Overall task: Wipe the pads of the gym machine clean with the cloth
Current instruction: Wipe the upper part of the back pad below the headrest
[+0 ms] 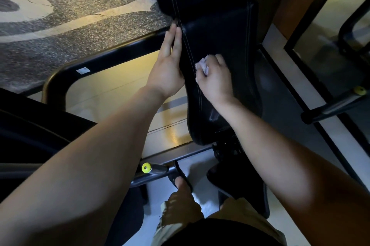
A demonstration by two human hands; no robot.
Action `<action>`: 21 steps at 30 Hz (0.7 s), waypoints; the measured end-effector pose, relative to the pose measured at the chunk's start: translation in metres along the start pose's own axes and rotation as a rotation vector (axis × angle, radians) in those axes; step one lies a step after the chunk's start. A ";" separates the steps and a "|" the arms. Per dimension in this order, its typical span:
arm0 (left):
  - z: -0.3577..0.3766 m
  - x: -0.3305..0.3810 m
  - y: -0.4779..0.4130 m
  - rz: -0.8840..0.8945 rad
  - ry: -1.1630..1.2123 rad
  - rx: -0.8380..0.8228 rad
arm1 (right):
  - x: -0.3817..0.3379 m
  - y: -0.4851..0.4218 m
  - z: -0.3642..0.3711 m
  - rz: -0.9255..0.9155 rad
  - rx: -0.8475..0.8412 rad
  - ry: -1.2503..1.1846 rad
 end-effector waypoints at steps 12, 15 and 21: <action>-0.012 0.014 0.005 -0.093 0.021 -0.055 | 0.005 0.018 -0.001 0.061 -0.092 0.045; -0.010 0.013 0.011 -0.079 -0.008 -0.100 | -0.013 0.000 -0.002 -0.056 0.020 0.025; 0.007 0.002 0.038 -0.244 0.133 -0.133 | 0.044 0.067 0.039 0.046 -0.254 0.162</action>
Point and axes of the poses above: each hand's wrist, its own y-axis away from the middle knuckle, its own z-axis out of the palm, x = y × z, the point moved 6 cm from there along -y, towards the middle knuckle, and after that the axes turned 2 degrees about y, right-handed, at the moved point
